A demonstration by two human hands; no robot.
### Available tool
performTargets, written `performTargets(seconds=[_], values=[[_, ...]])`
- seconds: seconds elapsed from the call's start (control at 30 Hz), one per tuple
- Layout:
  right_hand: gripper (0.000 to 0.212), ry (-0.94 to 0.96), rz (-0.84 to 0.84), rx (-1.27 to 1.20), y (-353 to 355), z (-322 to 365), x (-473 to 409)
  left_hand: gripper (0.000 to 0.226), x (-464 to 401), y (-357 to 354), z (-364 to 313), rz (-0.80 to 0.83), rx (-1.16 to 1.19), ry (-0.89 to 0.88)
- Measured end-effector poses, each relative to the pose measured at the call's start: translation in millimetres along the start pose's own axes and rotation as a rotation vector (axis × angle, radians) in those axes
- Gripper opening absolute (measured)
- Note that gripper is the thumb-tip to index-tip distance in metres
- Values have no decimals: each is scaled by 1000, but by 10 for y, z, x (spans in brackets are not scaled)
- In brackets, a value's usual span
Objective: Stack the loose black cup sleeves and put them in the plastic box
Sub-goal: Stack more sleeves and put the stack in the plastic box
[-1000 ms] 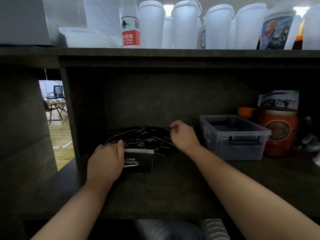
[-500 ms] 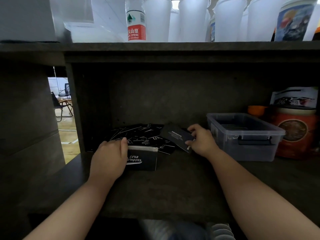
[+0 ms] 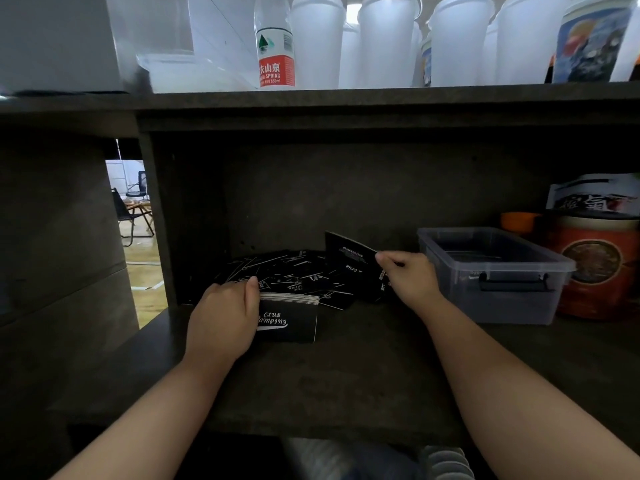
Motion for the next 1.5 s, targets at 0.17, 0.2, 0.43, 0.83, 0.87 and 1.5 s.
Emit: performTargets(seconds=[0.17,0.2,0.43,0.83,0.87,1.5], values=[[16,55,80,-290,-73,276,131,29,4,5,30,-33,60,6],[17,92,152,-304,-151,352,193,27,3,4,45,-38,102,25],[25,-63,874,-183,-828,452,656,47,22,60,8,-37,113,15],[77,-200,307,540,-213,-244,24,45,8,-3,18,-5,31,29],[79,-195,343,552,-257,-249,38,45,9,0,20,-7,32,29],[18,89,720,-62,-690,536,591,40,11,46,48,-53,178,94]])
Point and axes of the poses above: each hand's wrist, its own x-axis away from the middle knuckle, its own y-axis out of the back of the hand, z = x × y, the point moved 6 cm from there along -x, towards the middle knuckle, and after that the axes turned 5 degrees about -y, right-handed, at the moved point
